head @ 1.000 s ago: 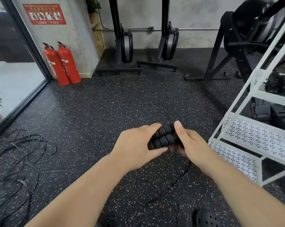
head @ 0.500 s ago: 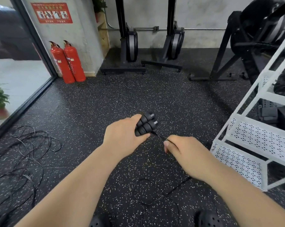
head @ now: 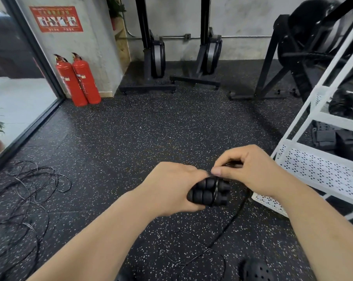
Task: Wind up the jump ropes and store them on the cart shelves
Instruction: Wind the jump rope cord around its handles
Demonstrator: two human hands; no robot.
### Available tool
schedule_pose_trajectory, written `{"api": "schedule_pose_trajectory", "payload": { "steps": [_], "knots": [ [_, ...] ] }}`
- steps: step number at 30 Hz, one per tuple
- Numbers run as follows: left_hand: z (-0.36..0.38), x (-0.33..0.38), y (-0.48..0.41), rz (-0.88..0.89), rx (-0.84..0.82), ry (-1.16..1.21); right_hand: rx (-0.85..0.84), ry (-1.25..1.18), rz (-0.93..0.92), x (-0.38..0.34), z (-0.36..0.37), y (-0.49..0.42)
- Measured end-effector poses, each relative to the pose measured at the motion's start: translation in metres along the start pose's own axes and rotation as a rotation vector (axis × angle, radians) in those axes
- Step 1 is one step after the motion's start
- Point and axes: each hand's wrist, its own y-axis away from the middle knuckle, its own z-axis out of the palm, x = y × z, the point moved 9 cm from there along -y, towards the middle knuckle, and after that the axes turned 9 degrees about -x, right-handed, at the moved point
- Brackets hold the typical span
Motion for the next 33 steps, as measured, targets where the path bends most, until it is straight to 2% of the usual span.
{"api": "schedule_pose_trajectory", "payload": {
  "steps": [6, 10, 13, 16, 18, 23, 24, 26, 29, 33],
  "knots": [
    [-0.026, 0.007, 0.012, -0.082, 0.066, 0.312, 0.075, -0.508, 0.004, 0.021, 0.005, -0.003],
    [-0.024, 0.002, 0.011, -0.132, 0.05, 0.456, 0.133, -0.591, 0.052, 0.028, 0.022, -0.006],
    [-0.018, -0.013, 0.009, -0.211, 0.063, 0.469, 0.195, -0.459, 0.196, 0.04, 0.037, -0.006],
    [-0.009, -0.029, 0.007, -0.33, 0.075, 0.329, 0.215, -0.256, 0.307, 0.053, 0.057, -0.005],
    [-0.002, -0.037, 0.005, -0.394, 0.068, 0.265, 0.179, -0.199, 0.331, 0.057, 0.073, -0.006],
    [0.006, -0.068, 0.005, -0.556, 0.065, 0.15, -0.041, -0.295, 0.357, 0.043, 0.11, 0.001],
    [0.008, -0.073, 0.006, -0.572, 0.056, 0.124, -0.072, -0.208, 0.354, 0.039, 0.112, 0.003],
    [0.013, -0.078, 0.007, -0.58, 0.032, 0.082, -0.108, 0.123, 0.308, 0.026, 0.109, 0.006],
    [0.019, -0.077, 0.005, -0.545, 0.0, 0.031, -0.07, 0.551, 0.233, -0.001, 0.096, 0.01],
    [0.023, -0.064, -0.002, -0.426, -0.029, -0.029, -0.01, 0.707, 0.177, -0.027, 0.056, 0.012]
  ]
}}
